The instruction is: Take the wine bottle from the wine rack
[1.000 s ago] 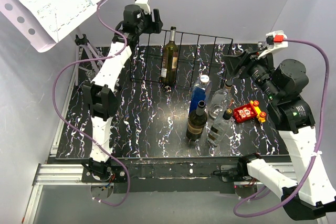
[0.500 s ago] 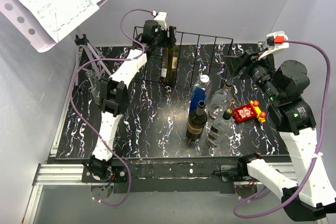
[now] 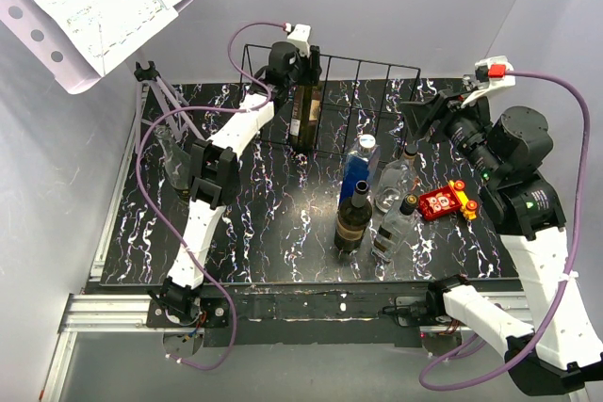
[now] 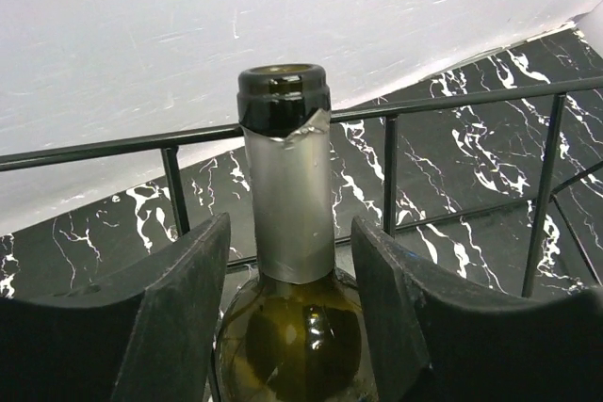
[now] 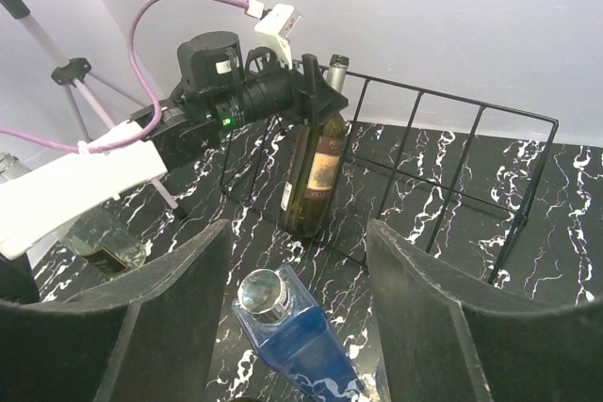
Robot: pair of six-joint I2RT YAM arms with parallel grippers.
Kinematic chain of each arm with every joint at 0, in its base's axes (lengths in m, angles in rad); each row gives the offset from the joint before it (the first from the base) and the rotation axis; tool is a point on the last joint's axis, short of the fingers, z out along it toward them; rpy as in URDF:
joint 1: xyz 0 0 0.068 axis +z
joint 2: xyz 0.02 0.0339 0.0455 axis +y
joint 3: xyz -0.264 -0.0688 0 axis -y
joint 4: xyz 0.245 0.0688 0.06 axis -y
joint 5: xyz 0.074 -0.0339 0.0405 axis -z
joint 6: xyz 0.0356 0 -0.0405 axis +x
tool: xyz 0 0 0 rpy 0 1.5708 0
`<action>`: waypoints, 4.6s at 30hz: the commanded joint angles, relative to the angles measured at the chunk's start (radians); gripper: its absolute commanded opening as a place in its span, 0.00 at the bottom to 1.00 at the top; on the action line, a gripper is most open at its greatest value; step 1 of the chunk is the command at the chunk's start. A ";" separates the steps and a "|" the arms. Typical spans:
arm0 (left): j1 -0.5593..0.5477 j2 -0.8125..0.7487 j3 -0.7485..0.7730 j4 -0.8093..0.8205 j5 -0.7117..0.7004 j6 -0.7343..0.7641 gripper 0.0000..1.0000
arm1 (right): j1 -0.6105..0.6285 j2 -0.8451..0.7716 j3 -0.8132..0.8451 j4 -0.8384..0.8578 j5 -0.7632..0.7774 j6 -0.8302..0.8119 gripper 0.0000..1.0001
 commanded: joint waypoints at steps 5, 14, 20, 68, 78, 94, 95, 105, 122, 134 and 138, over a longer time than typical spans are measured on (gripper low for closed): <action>-0.041 -0.054 -0.092 0.128 -0.090 0.074 0.51 | 0.004 0.010 0.023 0.022 0.012 -0.017 0.66; -0.040 -0.001 -0.031 0.100 -0.087 0.052 0.31 | 0.004 0.006 0.034 0.008 0.024 -0.031 0.66; -0.043 -0.068 -0.070 0.116 -0.056 0.089 0.02 | 0.004 0.006 0.026 0.014 0.024 -0.028 0.66; -0.075 -1.231 -1.471 0.777 0.139 0.100 0.00 | 0.004 -0.126 -0.061 0.024 -0.023 0.017 0.66; -0.112 -1.445 -1.754 0.818 0.078 0.117 0.00 | 0.002 -0.191 -0.092 -0.041 0.010 -0.045 0.66; -0.166 -1.408 -1.886 0.945 0.029 0.129 0.04 | 0.002 -0.200 -0.087 -0.101 0.017 -0.057 0.66; -0.169 -1.418 -1.890 0.945 0.019 0.130 0.11 | 0.004 -0.201 -0.086 -0.101 0.018 -0.059 0.66; -0.175 -1.507 -1.872 0.855 -0.015 0.143 0.64 | 0.002 -0.209 -0.106 -0.085 0.007 -0.065 0.66; -0.175 -1.696 -1.441 0.121 0.052 0.061 0.98 | 0.002 -0.166 -0.091 -0.277 -0.069 0.073 0.80; -0.176 -1.865 -1.508 -0.050 0.071 0.109 0.98 | -0.008 0.004 -0.029 -0.176 0.391 0.070 0.75; -0.175 -1.911 -1.547 -0.049 0.090 0.167 0.98 | -0.071 0.180 0.044 -0.104 0.452 -0.031 0.68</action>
